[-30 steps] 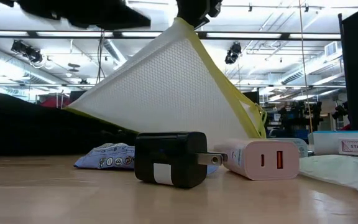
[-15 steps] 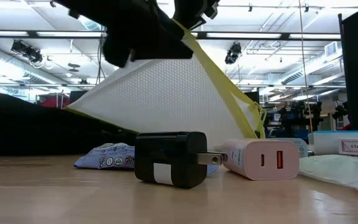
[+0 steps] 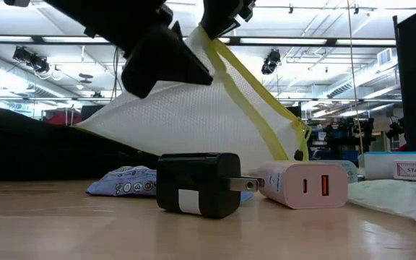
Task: Unpack backpack
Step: Open the zip lock bag
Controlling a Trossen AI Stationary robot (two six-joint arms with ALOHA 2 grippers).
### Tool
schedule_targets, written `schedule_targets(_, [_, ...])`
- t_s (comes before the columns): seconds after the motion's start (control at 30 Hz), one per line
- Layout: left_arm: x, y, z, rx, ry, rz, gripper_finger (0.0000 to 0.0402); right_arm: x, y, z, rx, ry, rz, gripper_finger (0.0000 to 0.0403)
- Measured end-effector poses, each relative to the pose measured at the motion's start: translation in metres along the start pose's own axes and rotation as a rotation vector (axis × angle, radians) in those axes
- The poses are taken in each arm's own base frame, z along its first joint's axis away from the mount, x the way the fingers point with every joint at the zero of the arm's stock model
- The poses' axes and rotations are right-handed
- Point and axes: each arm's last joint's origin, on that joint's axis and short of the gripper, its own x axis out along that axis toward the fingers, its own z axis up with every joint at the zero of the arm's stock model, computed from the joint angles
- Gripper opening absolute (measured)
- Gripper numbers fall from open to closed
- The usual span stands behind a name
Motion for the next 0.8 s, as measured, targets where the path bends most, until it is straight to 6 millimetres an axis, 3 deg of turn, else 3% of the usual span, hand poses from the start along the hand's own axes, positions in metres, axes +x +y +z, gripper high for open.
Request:
schedule_targets(0.13, [0.001, 0.0, -0.003, 0.001, 0.019, -0.003, 0.0005, 0.0, 0.001, 0.0, -0.001, -0.001, 0.001, 0.0])
schedule_targets(0.43, [-0.002, -0.002, -0.002, 0.032, 0.013, -0.014, 0.0011, 0.0, 0.001, -0.001, -0.008, 0.007, 0.0, 0.0])
schedule_targets(0.57, [-0.017, -0.005, 0.002, 0.078, 0.012, -0.034, 0.0059, -0.001, 0.0, -0.003, -0.01, 0.022, -0.001, 0.0])
schedule_targets(0.8, [-0.042, -0.008, 0.023, 0.043, -0.004, -0.023, 0.0202, -0.001, 0.0, -0.004, -0.003, 0.03, -0.002, 0.0])
